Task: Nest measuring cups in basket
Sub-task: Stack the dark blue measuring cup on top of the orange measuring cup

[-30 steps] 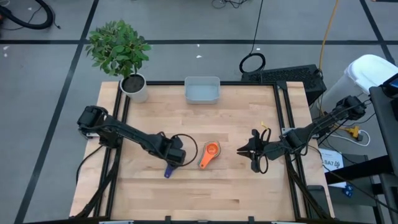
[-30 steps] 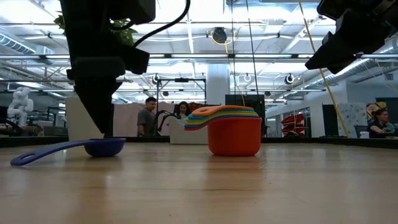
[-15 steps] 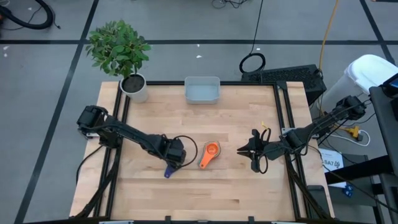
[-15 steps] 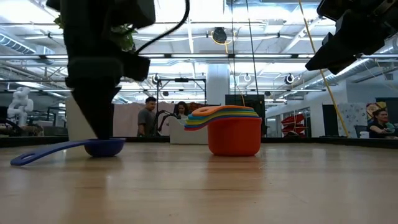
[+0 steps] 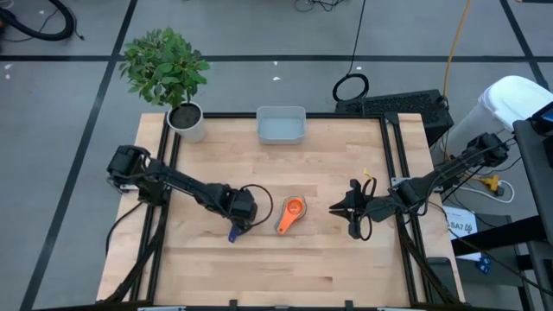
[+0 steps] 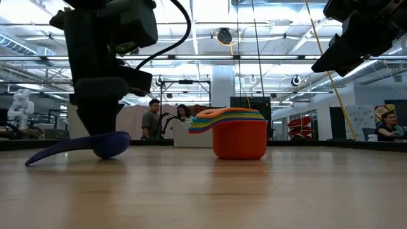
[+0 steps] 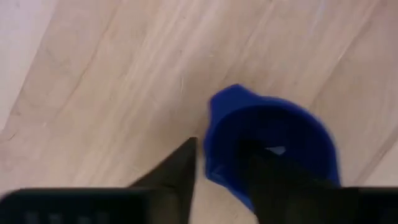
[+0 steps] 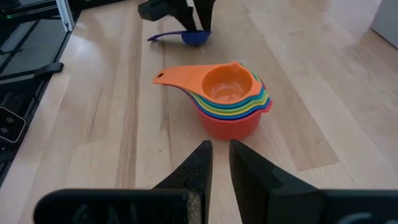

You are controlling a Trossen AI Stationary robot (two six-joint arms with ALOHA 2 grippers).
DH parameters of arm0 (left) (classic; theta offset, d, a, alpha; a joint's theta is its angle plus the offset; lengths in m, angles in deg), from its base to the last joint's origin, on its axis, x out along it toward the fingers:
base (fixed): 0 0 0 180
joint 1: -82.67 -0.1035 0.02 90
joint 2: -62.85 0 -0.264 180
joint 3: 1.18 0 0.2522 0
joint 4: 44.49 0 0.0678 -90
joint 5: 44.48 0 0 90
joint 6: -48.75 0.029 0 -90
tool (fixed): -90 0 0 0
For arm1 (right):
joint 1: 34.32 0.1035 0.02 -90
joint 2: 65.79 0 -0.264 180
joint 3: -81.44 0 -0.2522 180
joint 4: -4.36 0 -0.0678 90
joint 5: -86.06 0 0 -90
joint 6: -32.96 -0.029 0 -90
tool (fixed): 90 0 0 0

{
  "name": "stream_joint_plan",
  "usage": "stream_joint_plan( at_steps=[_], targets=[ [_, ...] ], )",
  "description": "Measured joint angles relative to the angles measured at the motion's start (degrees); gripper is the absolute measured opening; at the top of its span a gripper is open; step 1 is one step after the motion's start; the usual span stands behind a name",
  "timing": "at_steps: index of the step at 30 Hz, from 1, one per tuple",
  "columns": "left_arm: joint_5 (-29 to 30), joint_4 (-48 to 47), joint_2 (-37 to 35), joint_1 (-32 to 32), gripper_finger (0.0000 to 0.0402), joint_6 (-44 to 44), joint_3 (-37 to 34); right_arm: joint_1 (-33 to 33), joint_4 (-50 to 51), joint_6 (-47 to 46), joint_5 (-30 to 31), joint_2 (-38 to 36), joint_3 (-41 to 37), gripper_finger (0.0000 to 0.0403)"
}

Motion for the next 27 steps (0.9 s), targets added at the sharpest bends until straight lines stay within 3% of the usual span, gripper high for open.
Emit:
stream_joint_plan(
  at_steps=[3,5,27],
  targets=[
    [-1.14,0.02,-0.10,-0.99,0.0041,0.73,0.12,0.02,0.00,-0.01,0.00,0.00,0.00,0.0050],
    [-1.90,0.41,-0.26,-1.47,0.0017,0.77,0.23,0.02,0.00,-0.01,0.00,0.00,-0.01,0.0050],
    [-4.33,-0.30,-1.21,-1.99,0.0009,3.82,3.04,0.02,0.02,0.09,0.17,0.00,-0.02,0.0050]
  ],
)
